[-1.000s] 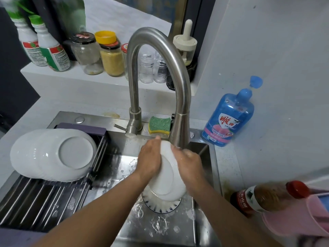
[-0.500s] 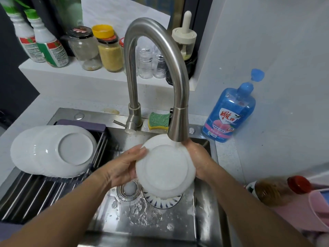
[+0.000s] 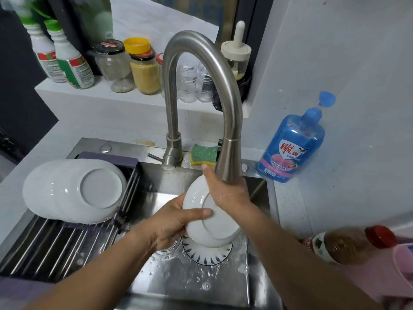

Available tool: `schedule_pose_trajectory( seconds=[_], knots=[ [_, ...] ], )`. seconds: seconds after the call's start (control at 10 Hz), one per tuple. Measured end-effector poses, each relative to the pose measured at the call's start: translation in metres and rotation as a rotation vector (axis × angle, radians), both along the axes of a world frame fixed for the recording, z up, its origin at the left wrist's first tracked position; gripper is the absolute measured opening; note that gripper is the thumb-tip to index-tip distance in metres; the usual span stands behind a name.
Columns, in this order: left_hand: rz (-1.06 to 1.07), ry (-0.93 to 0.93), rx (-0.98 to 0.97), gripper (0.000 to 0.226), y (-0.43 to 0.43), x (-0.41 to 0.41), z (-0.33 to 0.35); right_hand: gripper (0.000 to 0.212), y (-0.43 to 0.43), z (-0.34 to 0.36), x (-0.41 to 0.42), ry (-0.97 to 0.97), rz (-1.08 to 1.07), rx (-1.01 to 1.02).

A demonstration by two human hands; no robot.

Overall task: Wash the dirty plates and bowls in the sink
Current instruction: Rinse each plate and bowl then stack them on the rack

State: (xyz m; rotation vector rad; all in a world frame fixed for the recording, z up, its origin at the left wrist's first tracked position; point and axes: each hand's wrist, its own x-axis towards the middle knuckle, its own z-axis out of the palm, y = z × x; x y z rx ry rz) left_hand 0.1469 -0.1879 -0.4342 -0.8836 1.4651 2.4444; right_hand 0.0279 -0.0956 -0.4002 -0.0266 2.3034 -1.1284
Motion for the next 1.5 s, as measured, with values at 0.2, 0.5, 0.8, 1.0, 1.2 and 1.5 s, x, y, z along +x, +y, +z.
schedule_pose_trajectory(
  seconds=[0.2,0.5,0.8,1.0,1.2,1.5],
  knots=[
    [0.209,0.125,0.146,0.051,0.003,0.018,-0.006,0.025,0.009,-0.002,-0.017,0.090,0.037,-0.022],
    [0.545,0.264,0.344,0.077,0.027,0.017,-0.018,0.065,0.008,-0.047,0.003,-0.594,-0.756,-0.514],
    [0.516,0.238,0.604,0.069,0.015,0.025,-0.024,0.065,0.020,-0.057,0.007,-0.529,-0.332,-0.782],
    [0.449,0.043,0.187,0.073,0.013,0.021,-0.039,0.052,0.038,-0.051,-0.003,-0.499,-0.285,-0.689],
    [-0.075,0.210,-0.780,0.086,0.025,0.031,-0.054,0.067,0.034,-0.064,-0.014,-0.591,-0.454,-0.480],
    [-0.010,0.175,-1.282,0.059,0.011,0.018,-0.057,0.030,0.031,-0.031,-0.019,-0.606,-0.398,-0.471]
  ],
)
